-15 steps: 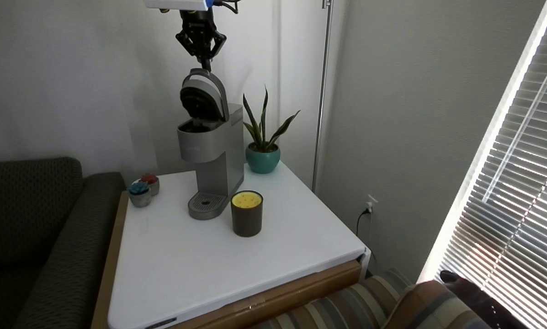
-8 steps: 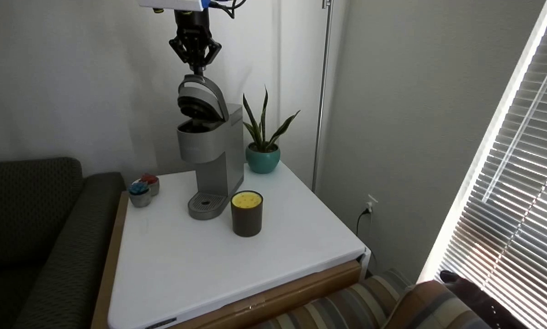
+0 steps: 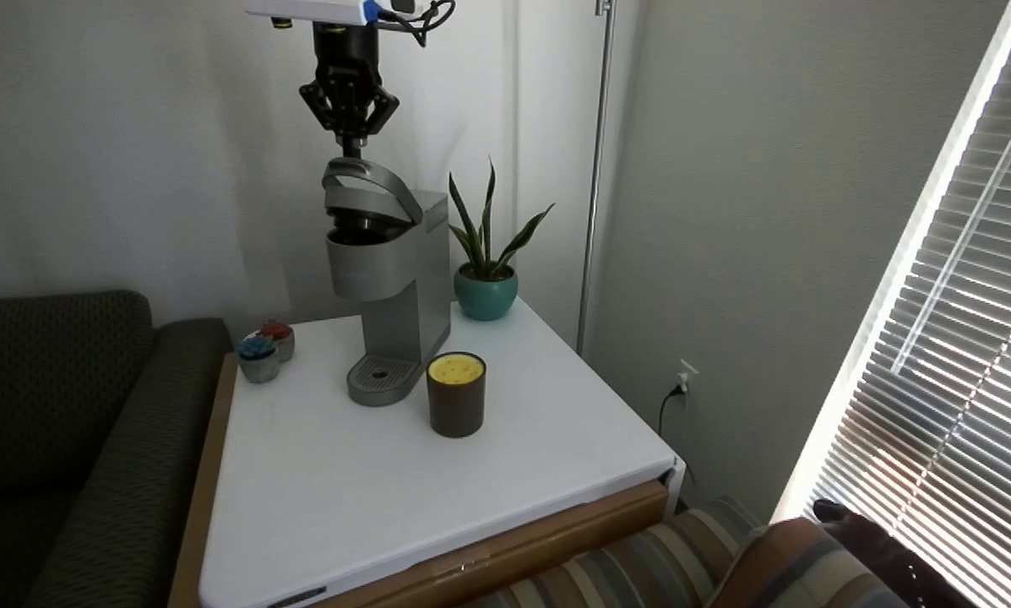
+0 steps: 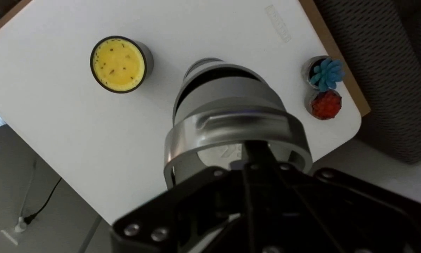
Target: Close the grey coffeemaker's chamber
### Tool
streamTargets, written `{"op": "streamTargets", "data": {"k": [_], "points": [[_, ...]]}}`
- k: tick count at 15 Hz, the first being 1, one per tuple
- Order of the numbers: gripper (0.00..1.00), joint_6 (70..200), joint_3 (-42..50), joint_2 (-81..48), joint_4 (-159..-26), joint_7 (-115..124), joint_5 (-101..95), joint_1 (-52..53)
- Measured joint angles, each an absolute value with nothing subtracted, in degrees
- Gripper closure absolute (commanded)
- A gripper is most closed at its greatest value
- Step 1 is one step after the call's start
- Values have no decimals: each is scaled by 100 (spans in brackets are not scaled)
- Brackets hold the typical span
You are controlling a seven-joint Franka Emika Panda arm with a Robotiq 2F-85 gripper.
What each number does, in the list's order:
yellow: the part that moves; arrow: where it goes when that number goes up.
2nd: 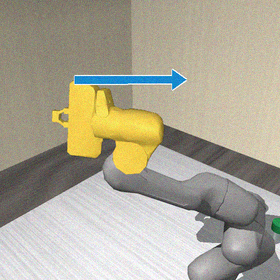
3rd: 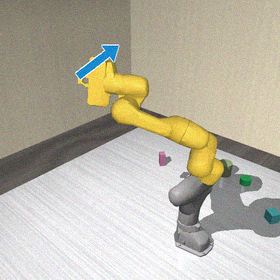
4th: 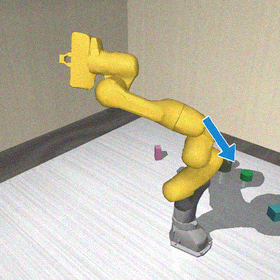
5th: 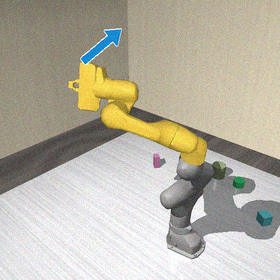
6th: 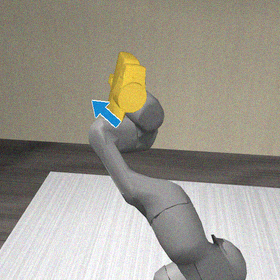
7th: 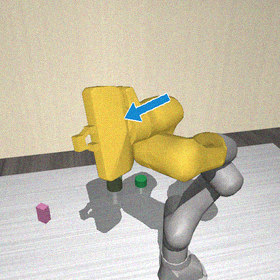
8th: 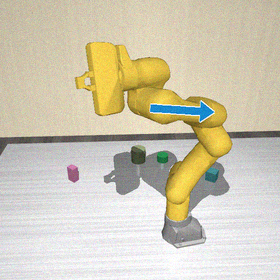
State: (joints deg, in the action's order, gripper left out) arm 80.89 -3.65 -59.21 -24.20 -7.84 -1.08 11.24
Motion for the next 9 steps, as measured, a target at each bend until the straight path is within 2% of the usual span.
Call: {"op": "streamTargets", "data": {"k": [9], "points": [[100, 7838, -365, -6039, -2414, -783, -113, 1136]]}}
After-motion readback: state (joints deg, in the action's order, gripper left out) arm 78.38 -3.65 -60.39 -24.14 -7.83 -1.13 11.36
